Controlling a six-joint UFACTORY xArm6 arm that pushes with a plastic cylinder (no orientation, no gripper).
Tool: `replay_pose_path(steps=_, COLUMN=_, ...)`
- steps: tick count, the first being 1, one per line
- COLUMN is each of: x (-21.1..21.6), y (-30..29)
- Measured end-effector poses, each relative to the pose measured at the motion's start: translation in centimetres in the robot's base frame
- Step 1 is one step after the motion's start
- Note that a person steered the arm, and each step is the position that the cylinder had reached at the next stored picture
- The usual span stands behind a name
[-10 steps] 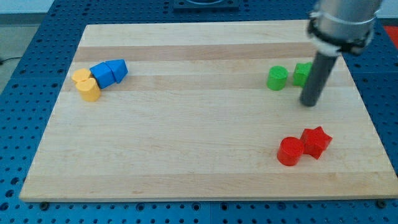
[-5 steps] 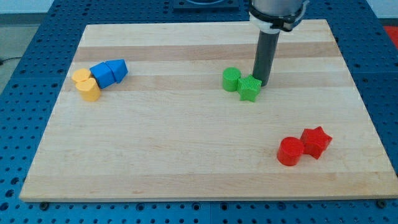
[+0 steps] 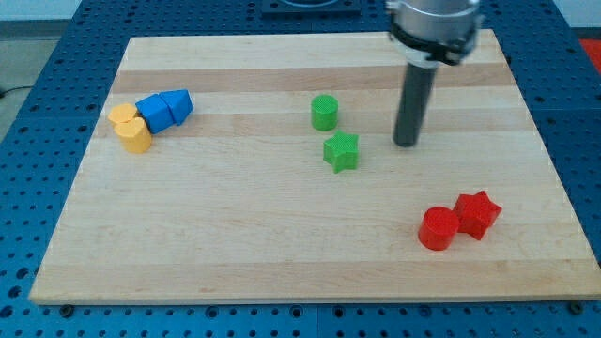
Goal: Move the green blocks to the top center
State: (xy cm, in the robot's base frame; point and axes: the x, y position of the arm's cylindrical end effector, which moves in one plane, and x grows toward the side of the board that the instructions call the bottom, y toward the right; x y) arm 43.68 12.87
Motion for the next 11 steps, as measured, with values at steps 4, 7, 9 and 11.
replay_pose_path(steps=4, x=2.4, y=-10.4)
replay_pose_path(steps=7, x=-6.5, y=-10.7)
replay_pose_path(steps=9, x=-12.9, y=-14.3)
replay_pose_path(steps=11, x=-15.0, y=-16.6)
